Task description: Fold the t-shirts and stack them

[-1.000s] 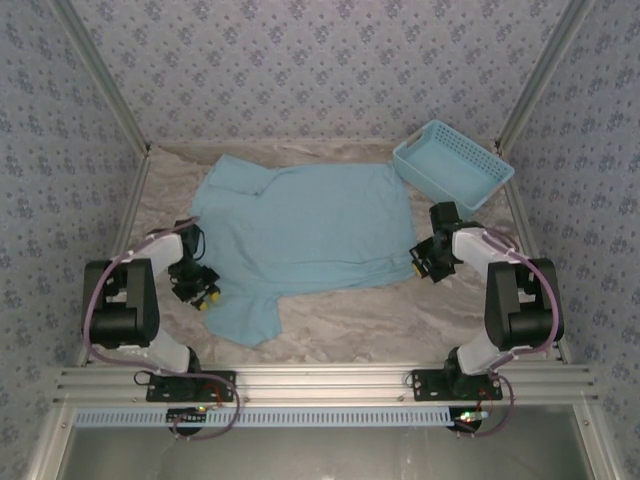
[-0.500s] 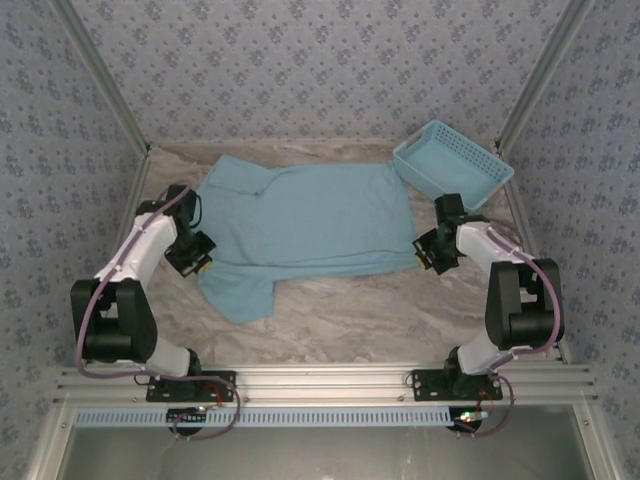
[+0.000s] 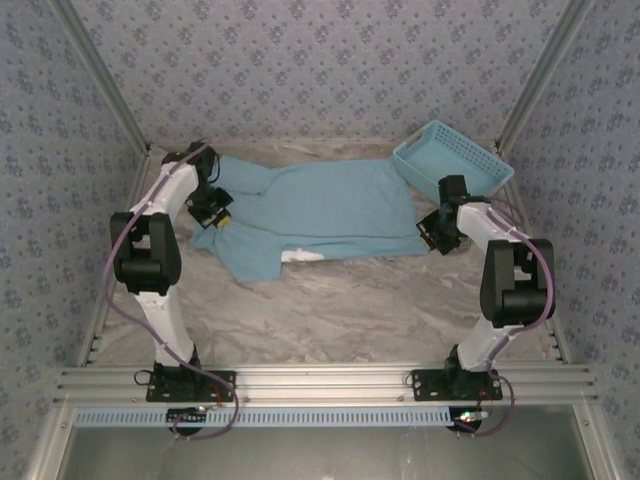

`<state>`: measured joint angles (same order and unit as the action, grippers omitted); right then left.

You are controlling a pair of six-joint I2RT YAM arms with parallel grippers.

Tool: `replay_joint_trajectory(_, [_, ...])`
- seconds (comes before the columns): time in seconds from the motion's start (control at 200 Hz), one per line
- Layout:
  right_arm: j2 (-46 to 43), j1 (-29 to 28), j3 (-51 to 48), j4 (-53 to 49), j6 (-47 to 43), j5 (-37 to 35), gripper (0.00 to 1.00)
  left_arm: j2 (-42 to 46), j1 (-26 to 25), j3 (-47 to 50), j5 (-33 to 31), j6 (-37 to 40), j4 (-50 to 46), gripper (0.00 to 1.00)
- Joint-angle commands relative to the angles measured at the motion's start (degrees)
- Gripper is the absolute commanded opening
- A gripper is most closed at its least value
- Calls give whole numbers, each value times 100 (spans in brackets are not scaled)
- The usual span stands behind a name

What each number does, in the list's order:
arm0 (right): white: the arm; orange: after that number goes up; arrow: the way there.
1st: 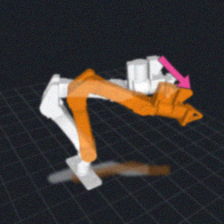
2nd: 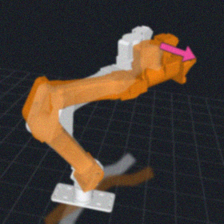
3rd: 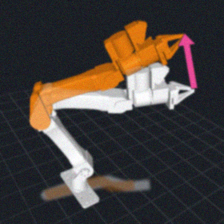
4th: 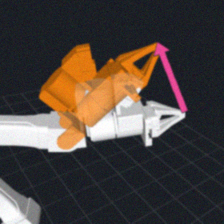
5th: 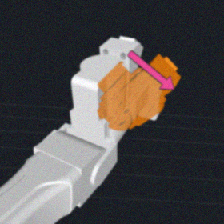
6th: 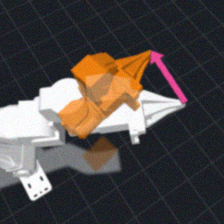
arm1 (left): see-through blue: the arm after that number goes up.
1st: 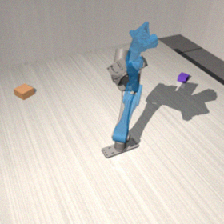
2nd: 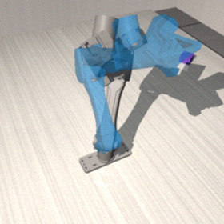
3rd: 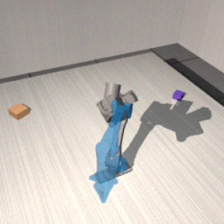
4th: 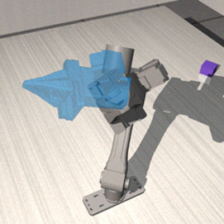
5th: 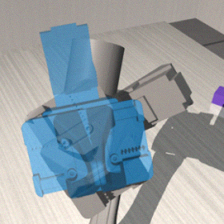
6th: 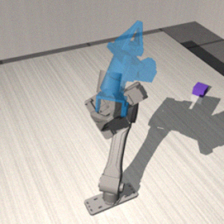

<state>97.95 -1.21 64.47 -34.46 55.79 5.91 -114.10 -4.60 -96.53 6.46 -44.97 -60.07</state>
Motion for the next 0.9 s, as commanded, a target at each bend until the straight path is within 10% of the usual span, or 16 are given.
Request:
replay_joint_trajectory(0.0, [130, 27, 250, -125, -154, -288, 0, -154, 3, -132, 446, 187, -49, 4])
replay_joint_trajectory(0.085, [176, -1, 304, -101, -176, -339, 0, -215, 58, 180, 1191, 369, 823, 18])
replay_joint_trajectory(0.24, [157, -60, 308, -142, -256, -291, 0, 853, -143, 938, -7, 606, 687, 47])
replay_joint_trajectory(0.5, [27, -175, 159, -75, -283, -189, 0, 2202, -140, 3486, 382, -322, 1033, 43])
replay_joint_trajectory(0.899, [-197, -228, -110, -118, -369, 6, 0, 1626, -215, 3777, 532, -731, 2524, 42])
